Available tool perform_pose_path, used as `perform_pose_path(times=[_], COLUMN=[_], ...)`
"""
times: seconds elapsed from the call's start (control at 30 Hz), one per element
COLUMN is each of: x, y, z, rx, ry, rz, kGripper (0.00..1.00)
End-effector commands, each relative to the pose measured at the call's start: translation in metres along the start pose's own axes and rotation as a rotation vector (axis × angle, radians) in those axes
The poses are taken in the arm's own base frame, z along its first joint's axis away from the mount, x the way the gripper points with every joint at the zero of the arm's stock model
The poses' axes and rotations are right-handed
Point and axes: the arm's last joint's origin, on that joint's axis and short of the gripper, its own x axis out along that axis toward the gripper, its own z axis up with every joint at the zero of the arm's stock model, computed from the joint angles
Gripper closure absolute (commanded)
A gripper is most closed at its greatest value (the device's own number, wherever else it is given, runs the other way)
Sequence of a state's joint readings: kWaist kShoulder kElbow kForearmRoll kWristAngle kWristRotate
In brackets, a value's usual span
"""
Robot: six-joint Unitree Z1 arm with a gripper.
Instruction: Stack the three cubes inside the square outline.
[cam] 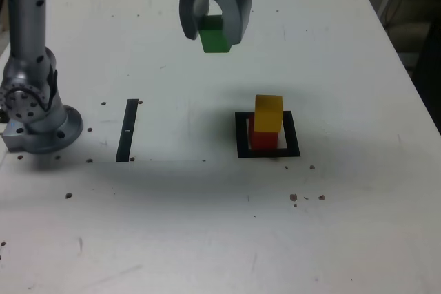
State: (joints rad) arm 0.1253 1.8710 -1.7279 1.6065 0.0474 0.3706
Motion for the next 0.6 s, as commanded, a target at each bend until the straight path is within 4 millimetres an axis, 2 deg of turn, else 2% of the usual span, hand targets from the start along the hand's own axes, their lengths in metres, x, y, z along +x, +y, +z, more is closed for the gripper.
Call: perform_pose_path(times=[0.0, 0.57], x=[0.000, 0.011], y=[-0.009, -0.050], z=[0.008, 0.062], rx=[-0.005, -0.059], ry=[0.010, 0.034], rz=[-0.006, 0.023], kGripper=[0.67, 0.67])
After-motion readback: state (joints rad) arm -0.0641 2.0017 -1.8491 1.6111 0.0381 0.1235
